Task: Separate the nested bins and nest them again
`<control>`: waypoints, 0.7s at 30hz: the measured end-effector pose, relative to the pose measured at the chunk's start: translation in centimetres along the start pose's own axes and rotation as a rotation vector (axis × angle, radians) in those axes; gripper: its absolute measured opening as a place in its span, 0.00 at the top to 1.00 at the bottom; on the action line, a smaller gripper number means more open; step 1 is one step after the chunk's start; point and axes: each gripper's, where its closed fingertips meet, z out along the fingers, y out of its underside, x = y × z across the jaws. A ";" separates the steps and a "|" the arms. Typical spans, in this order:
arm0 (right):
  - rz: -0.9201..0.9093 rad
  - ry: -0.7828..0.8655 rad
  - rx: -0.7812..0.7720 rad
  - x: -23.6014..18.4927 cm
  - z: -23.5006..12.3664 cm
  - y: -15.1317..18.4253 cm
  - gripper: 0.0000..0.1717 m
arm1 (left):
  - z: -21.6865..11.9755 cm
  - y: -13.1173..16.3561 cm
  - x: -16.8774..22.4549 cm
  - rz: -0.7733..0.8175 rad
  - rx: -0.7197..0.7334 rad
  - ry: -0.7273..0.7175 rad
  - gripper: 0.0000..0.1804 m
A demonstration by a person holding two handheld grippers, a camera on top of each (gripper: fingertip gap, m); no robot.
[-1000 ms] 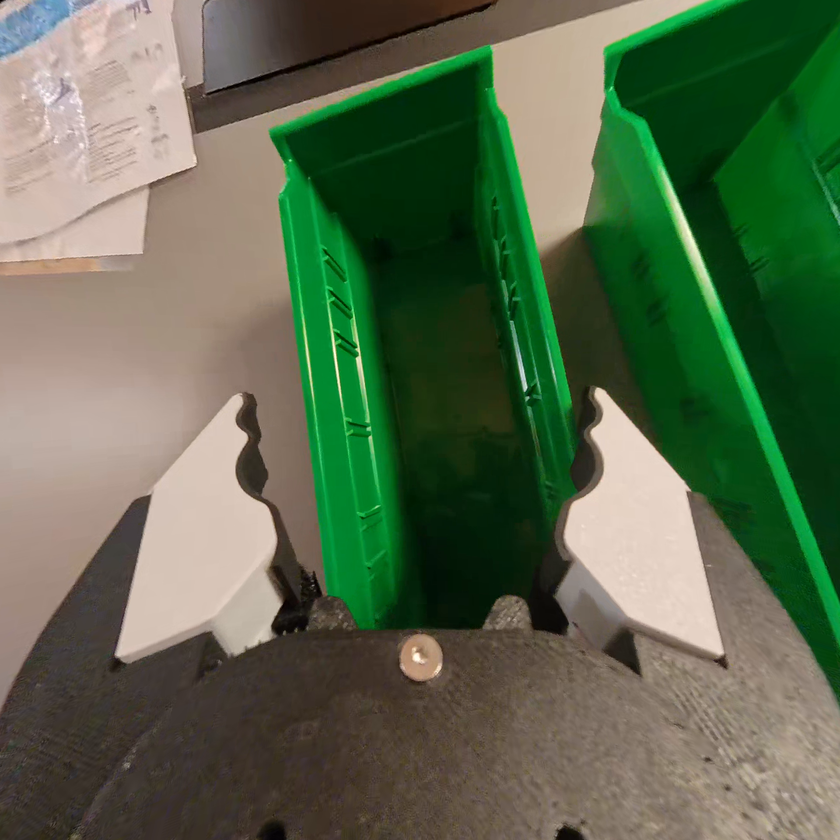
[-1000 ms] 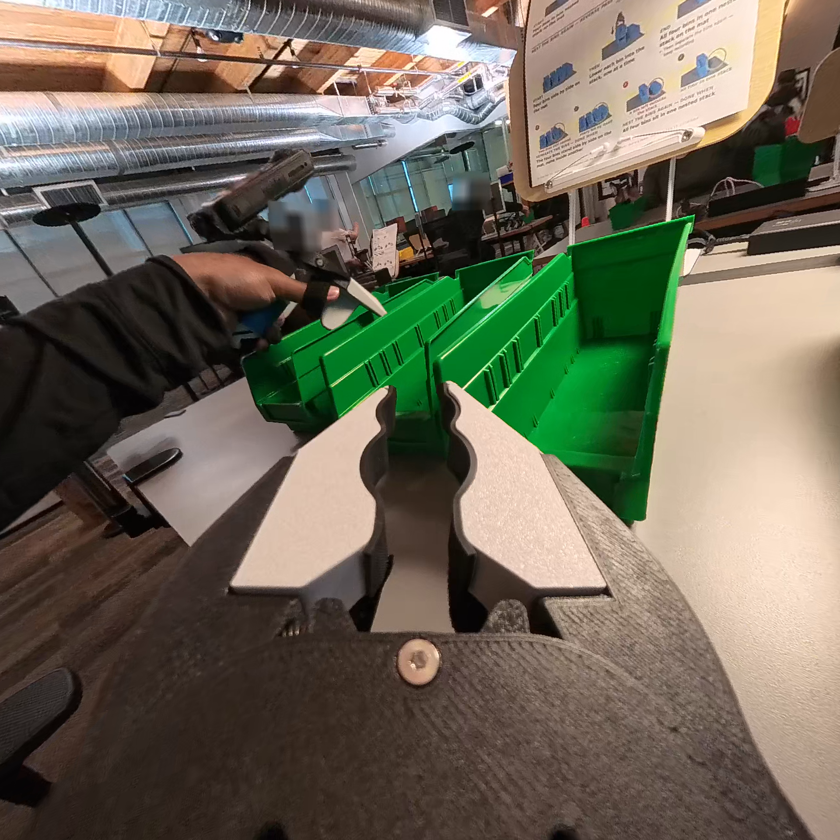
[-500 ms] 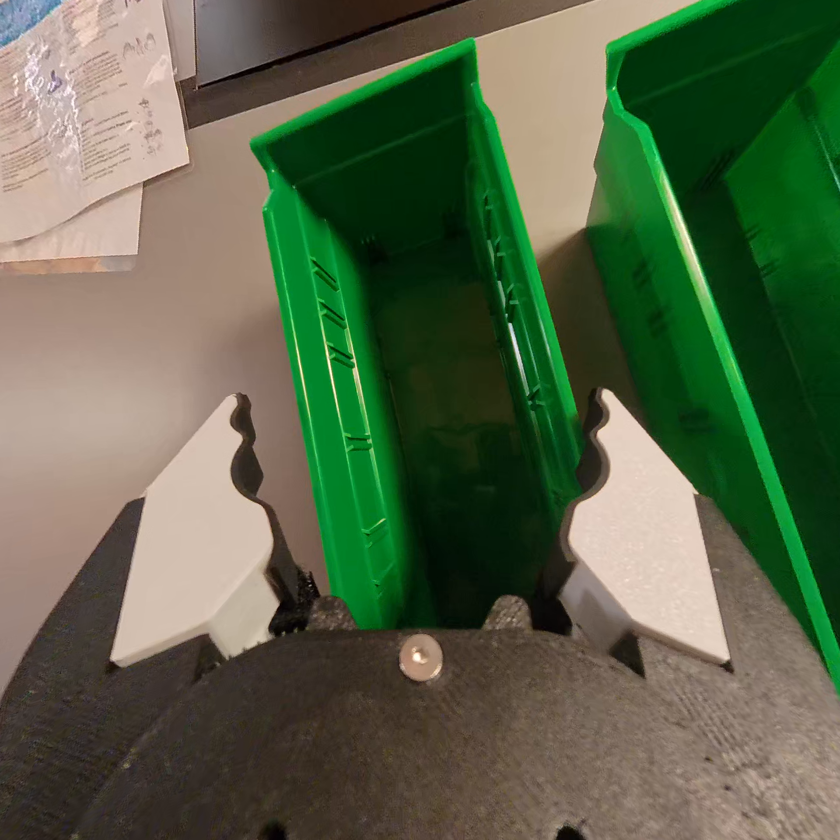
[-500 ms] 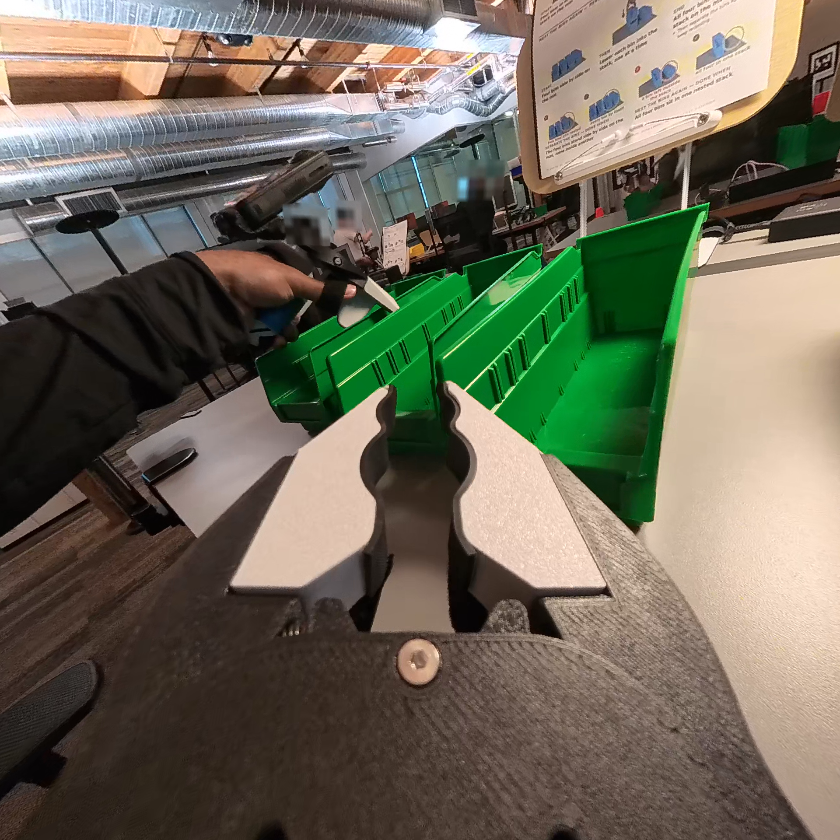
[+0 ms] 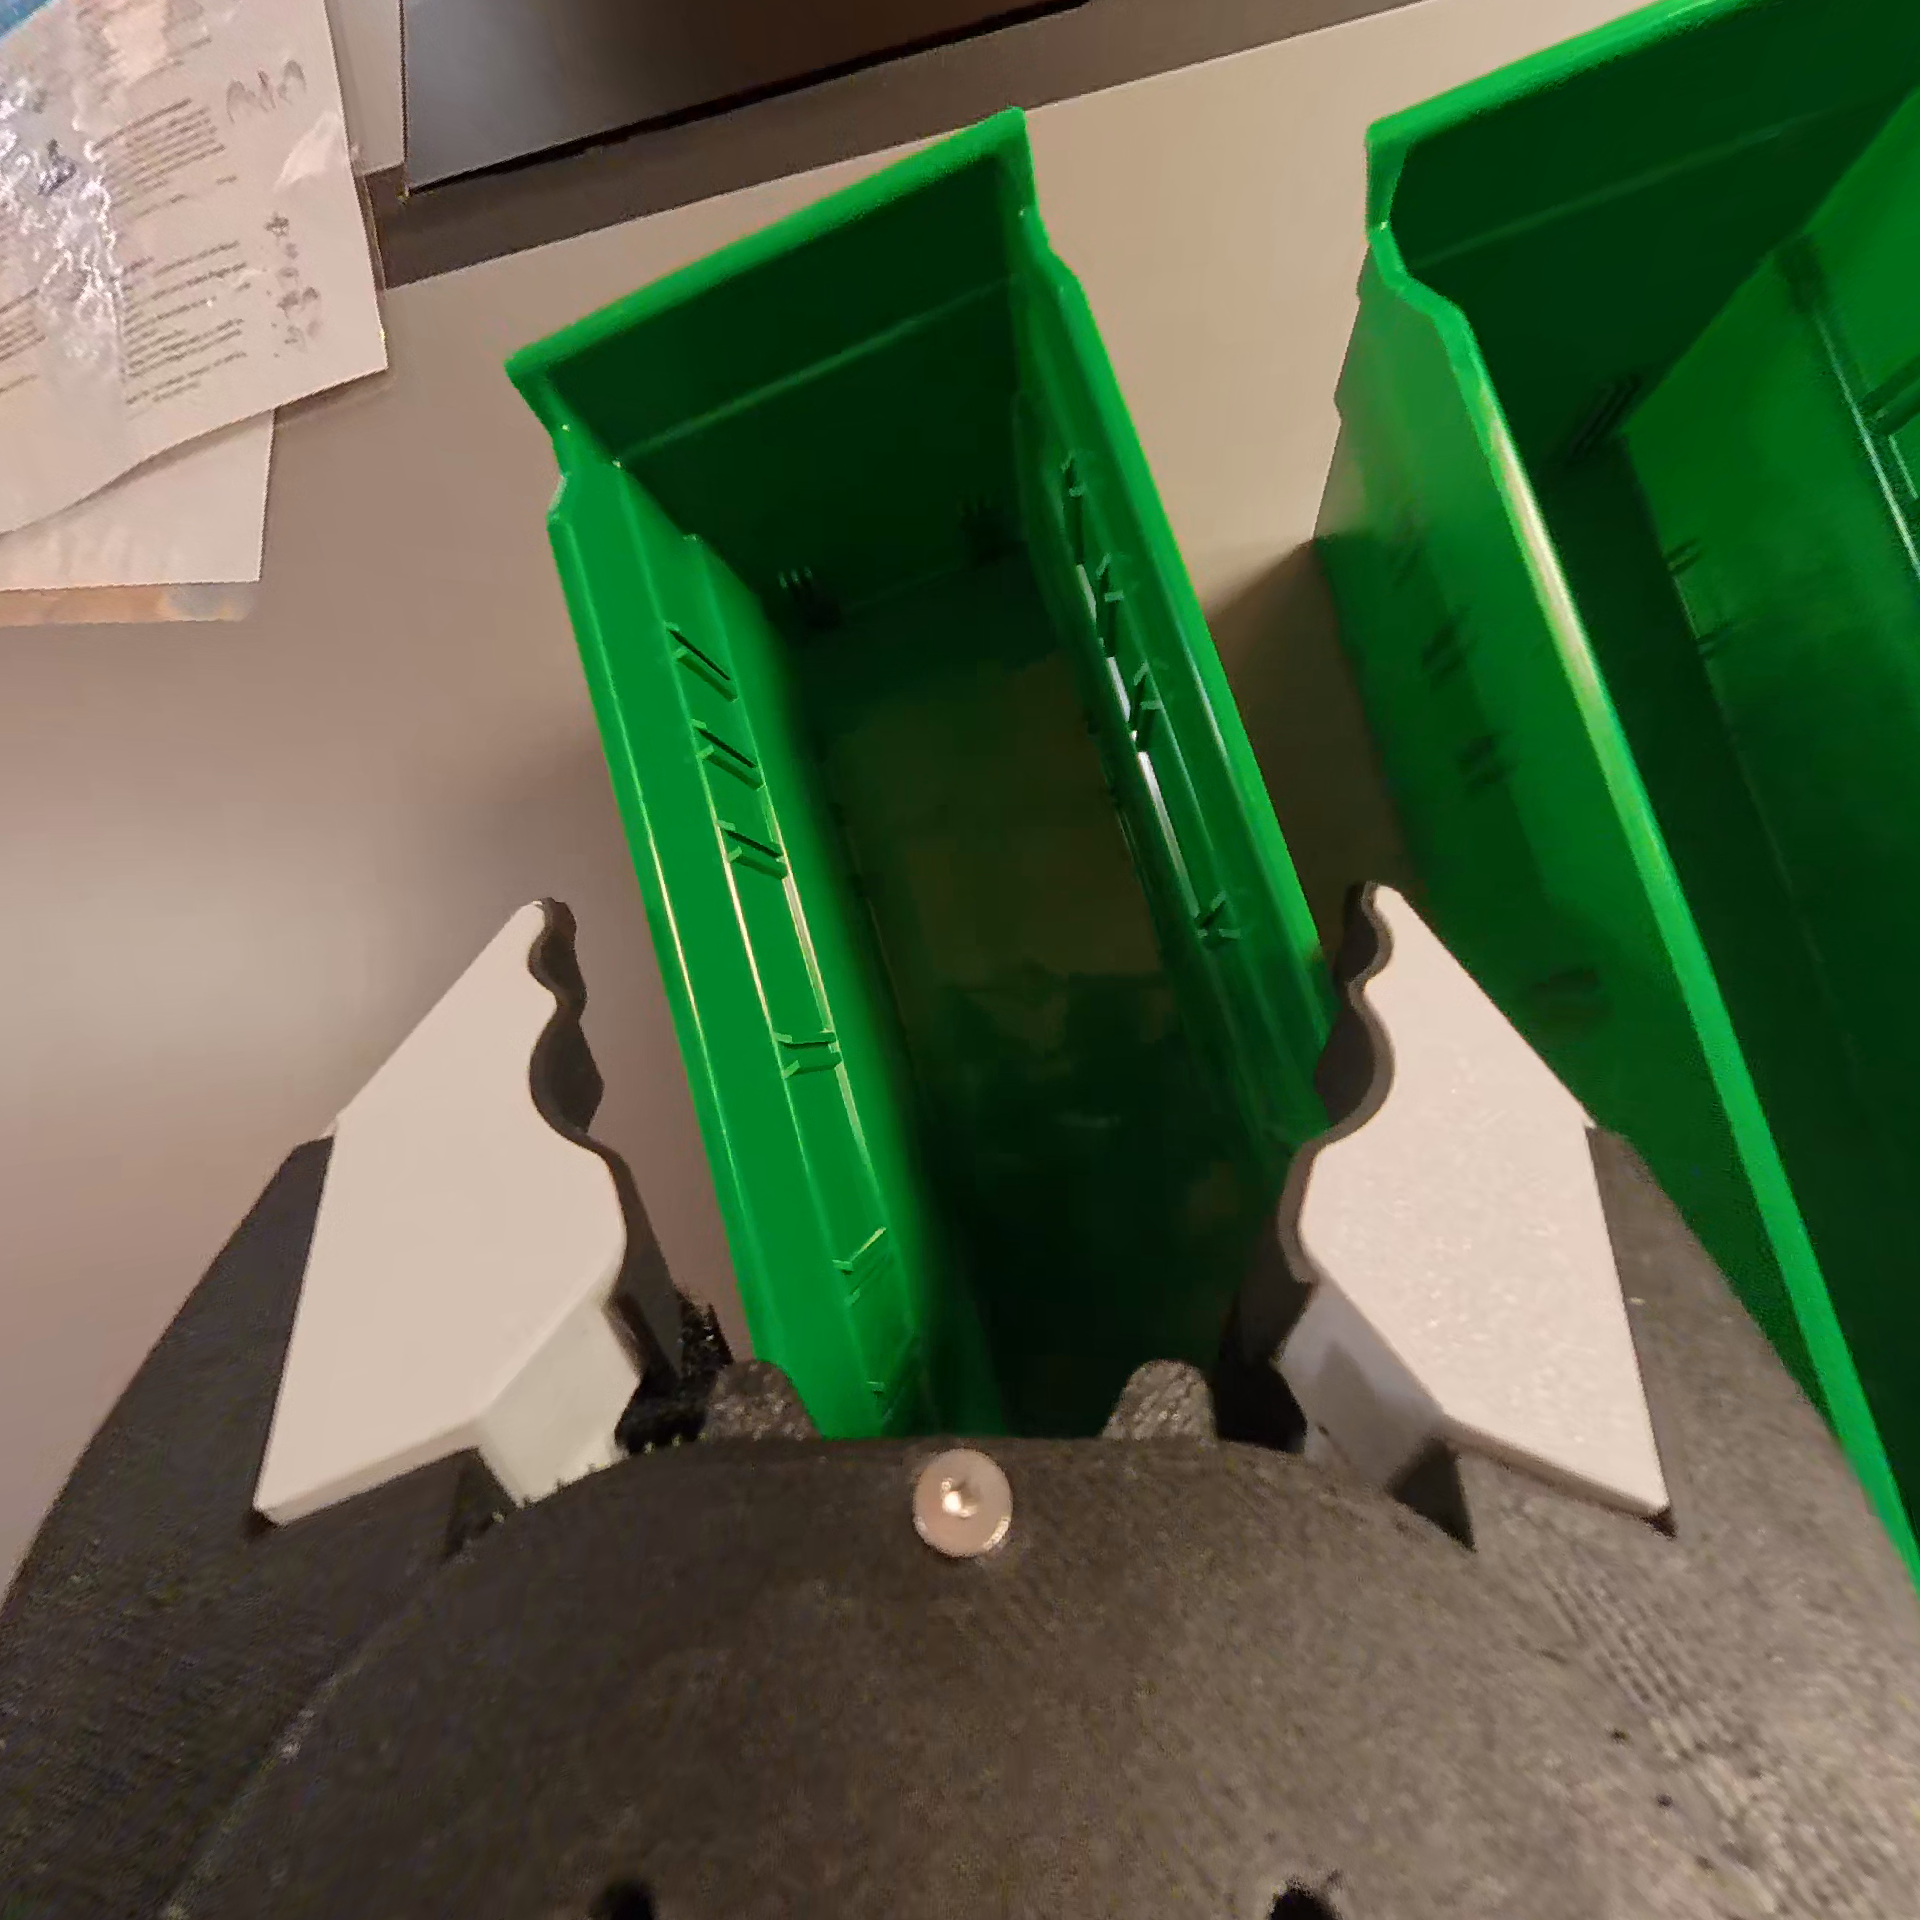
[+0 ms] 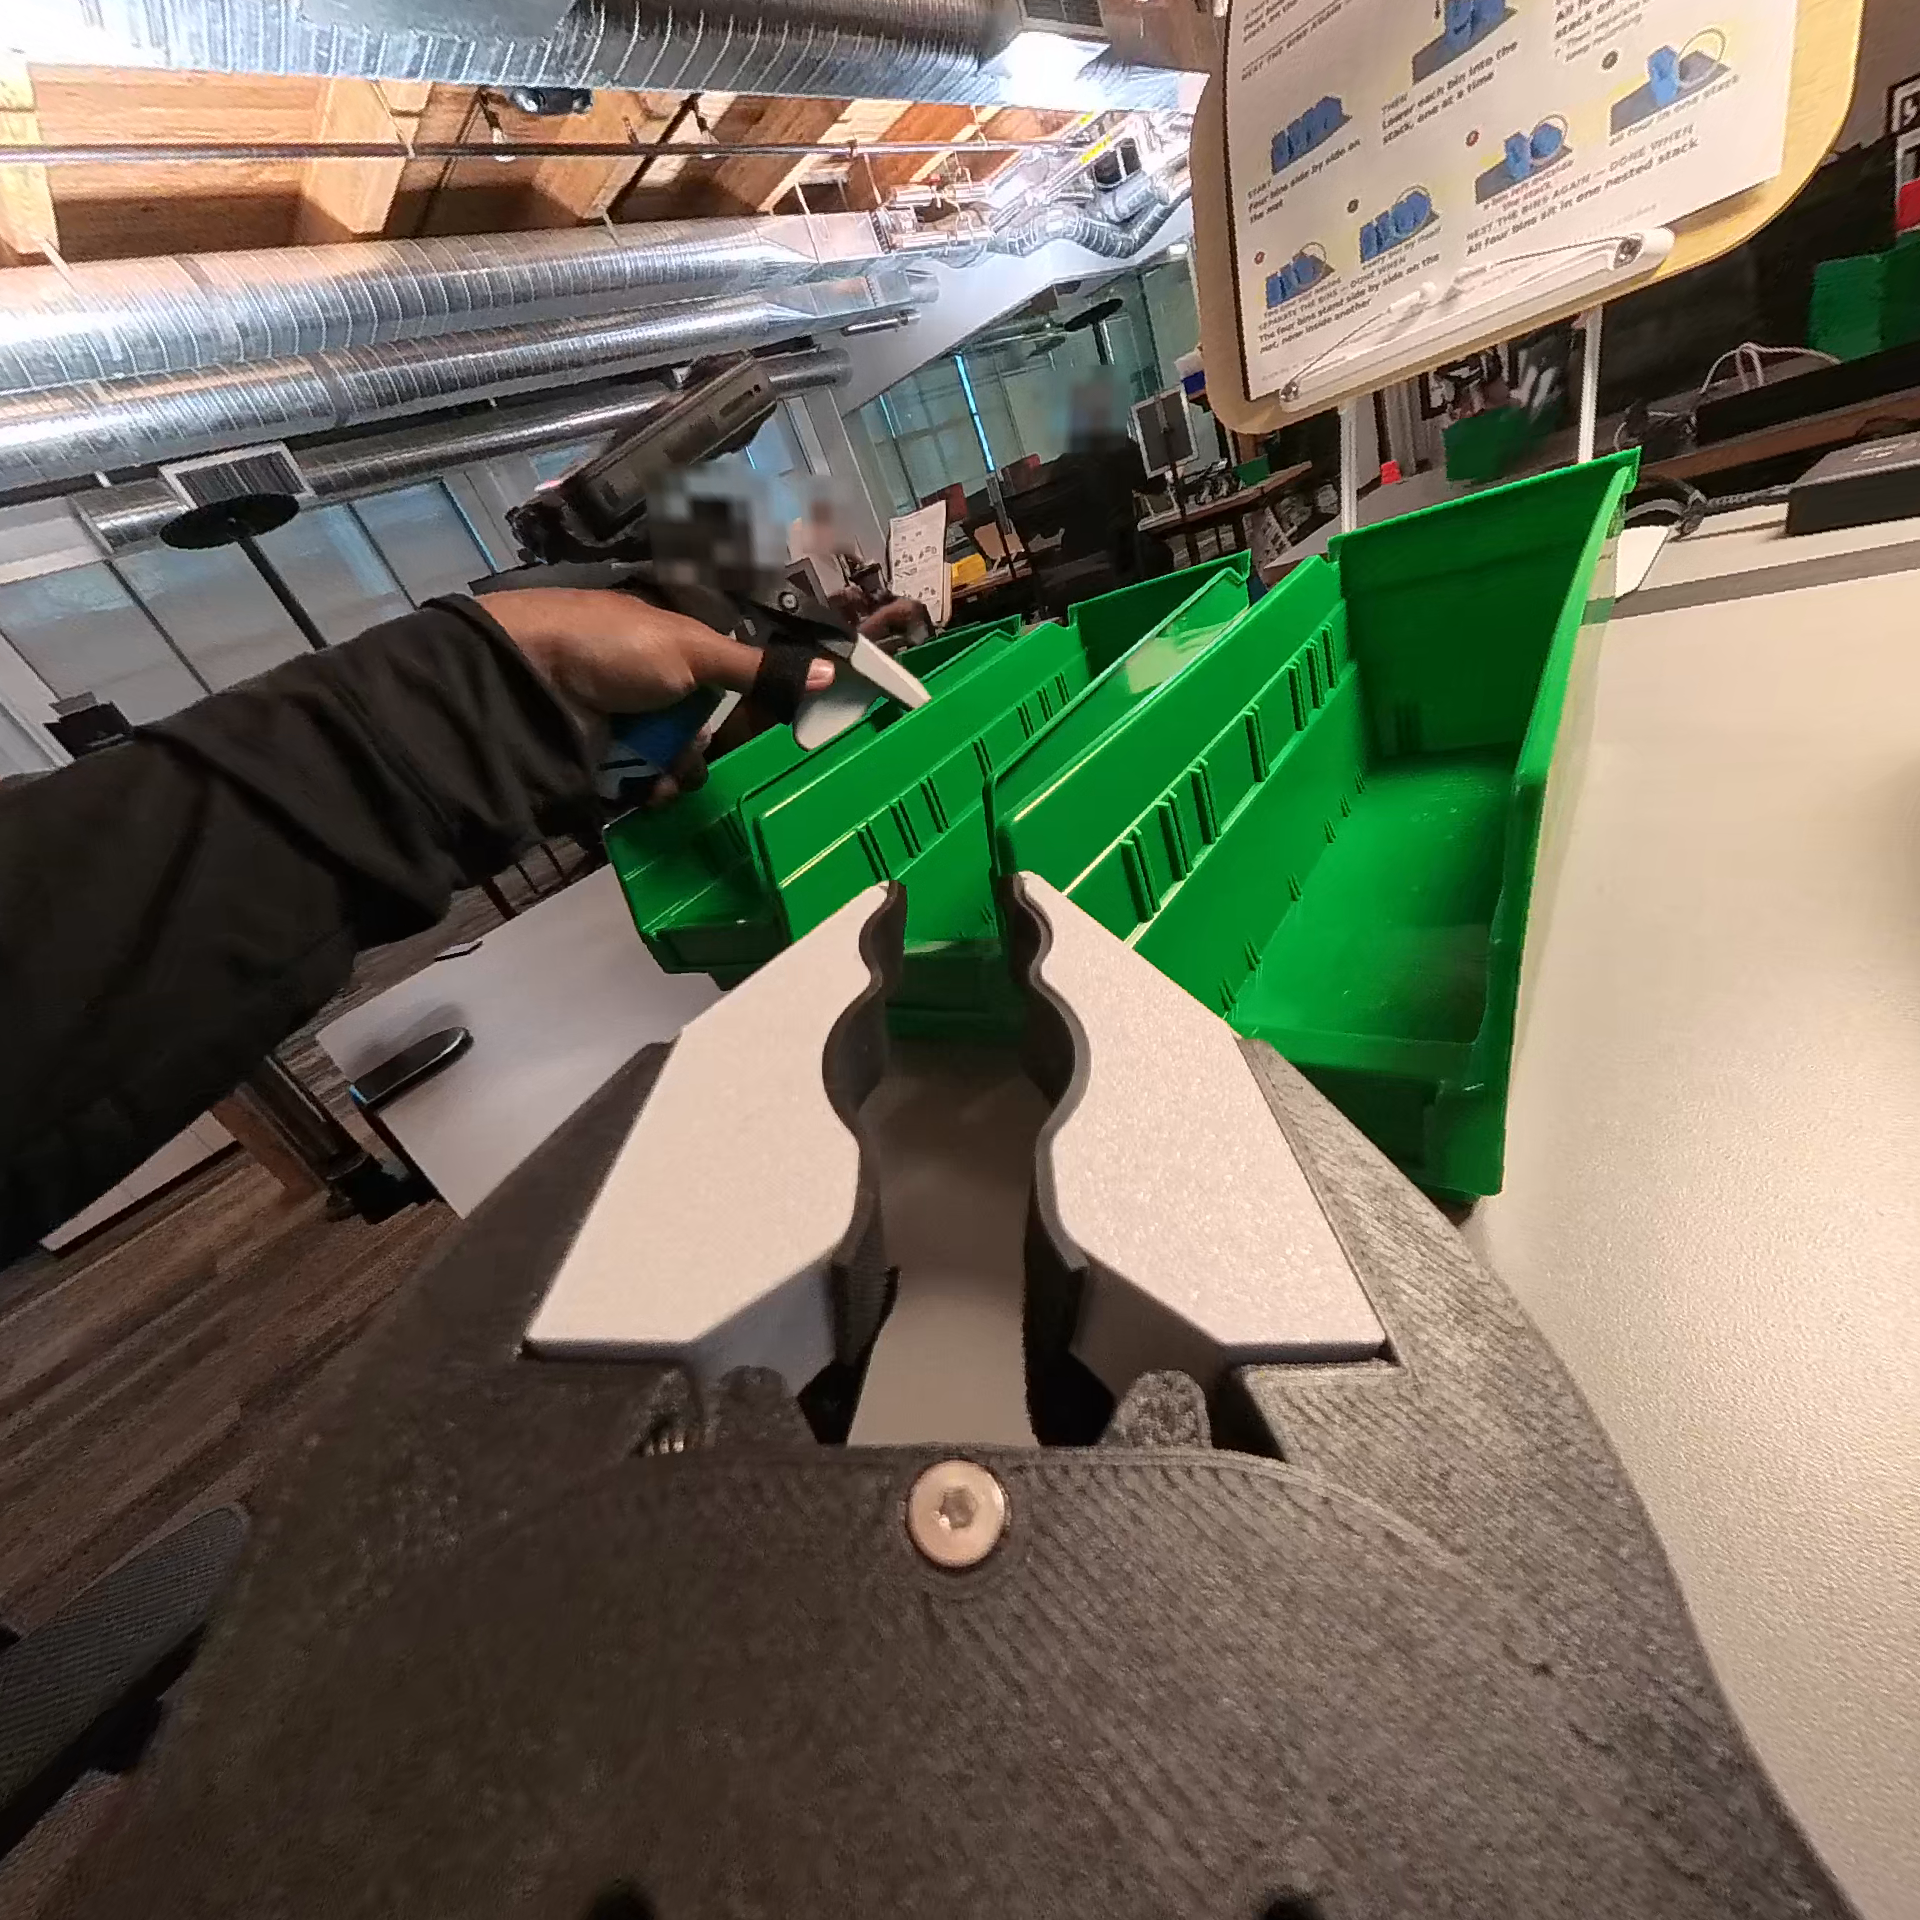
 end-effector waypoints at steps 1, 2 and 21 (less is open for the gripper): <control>0.001 -0.001 0.001 0.0 0.0 0.0 0.89 | 0.0 0.1 -0.2 0.002 -0.003 -0.001 0.22; 0.003 -0.002 0.003 0.0 0.0 0.0 0.89 | -0.1 0.3 -0.4 0.004 -0.007 -0.001 0.22; 0.039 -0.014 0.004 0.2 0.0 -0.2 0.89 | 0.5 1.2 -0.7 -0.016 -0.077 -0.017 0.22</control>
